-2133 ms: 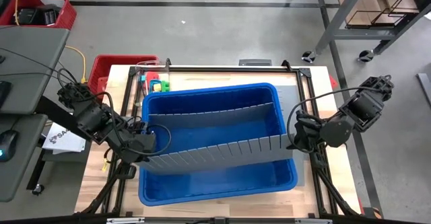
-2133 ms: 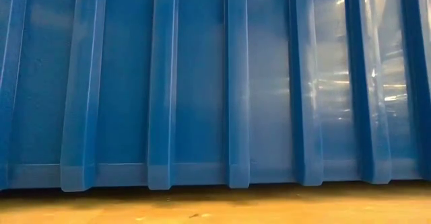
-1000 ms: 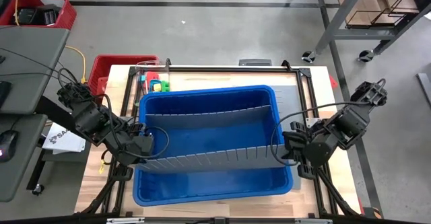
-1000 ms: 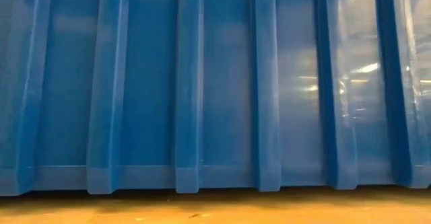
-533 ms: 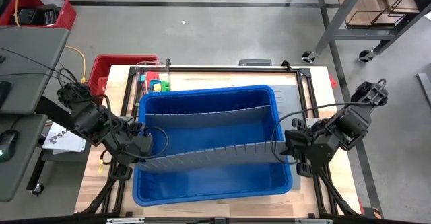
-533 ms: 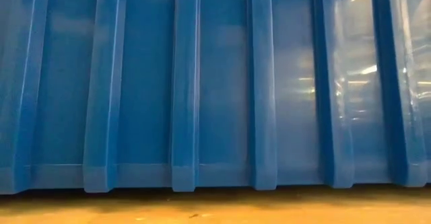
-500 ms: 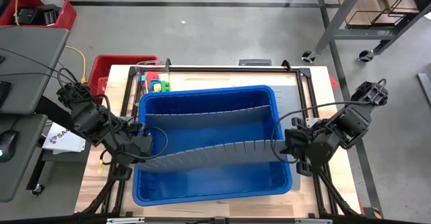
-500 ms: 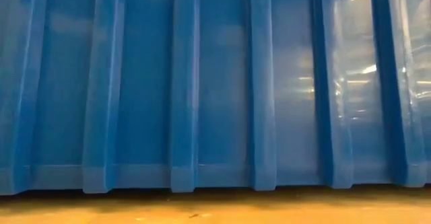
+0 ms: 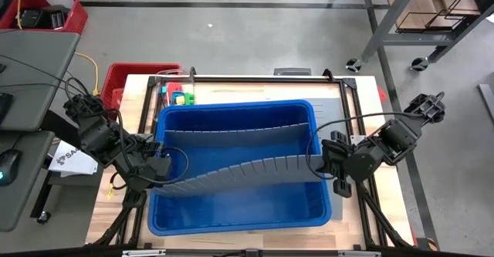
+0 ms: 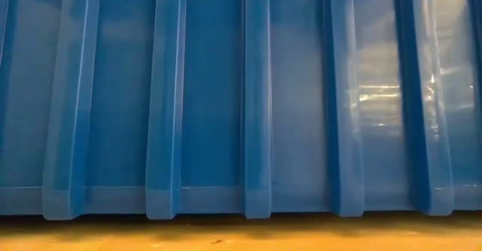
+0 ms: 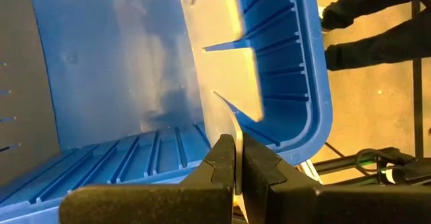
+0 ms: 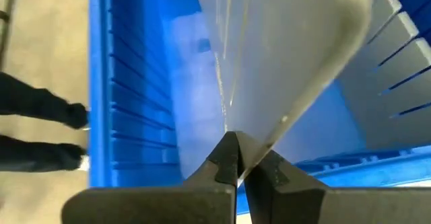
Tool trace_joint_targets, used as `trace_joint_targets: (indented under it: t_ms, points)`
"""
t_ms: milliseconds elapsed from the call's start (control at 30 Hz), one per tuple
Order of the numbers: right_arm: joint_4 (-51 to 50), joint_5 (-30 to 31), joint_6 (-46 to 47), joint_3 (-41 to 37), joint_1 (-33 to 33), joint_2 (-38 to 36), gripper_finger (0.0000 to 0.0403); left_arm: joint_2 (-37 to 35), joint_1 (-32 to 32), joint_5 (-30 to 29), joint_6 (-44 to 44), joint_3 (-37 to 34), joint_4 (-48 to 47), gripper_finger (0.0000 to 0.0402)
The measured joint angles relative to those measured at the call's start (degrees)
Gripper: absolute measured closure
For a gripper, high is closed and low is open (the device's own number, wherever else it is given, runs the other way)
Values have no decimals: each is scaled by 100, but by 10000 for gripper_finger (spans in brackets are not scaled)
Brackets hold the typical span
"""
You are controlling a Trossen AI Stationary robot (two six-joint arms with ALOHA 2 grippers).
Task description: Sort blocks
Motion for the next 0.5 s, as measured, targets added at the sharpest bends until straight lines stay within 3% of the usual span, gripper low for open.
trace_joint_targets:
  t_ms: [500]
  points:
    - [109,-193,160,2,25,277,403,2,4,-66,50,0,35,401]
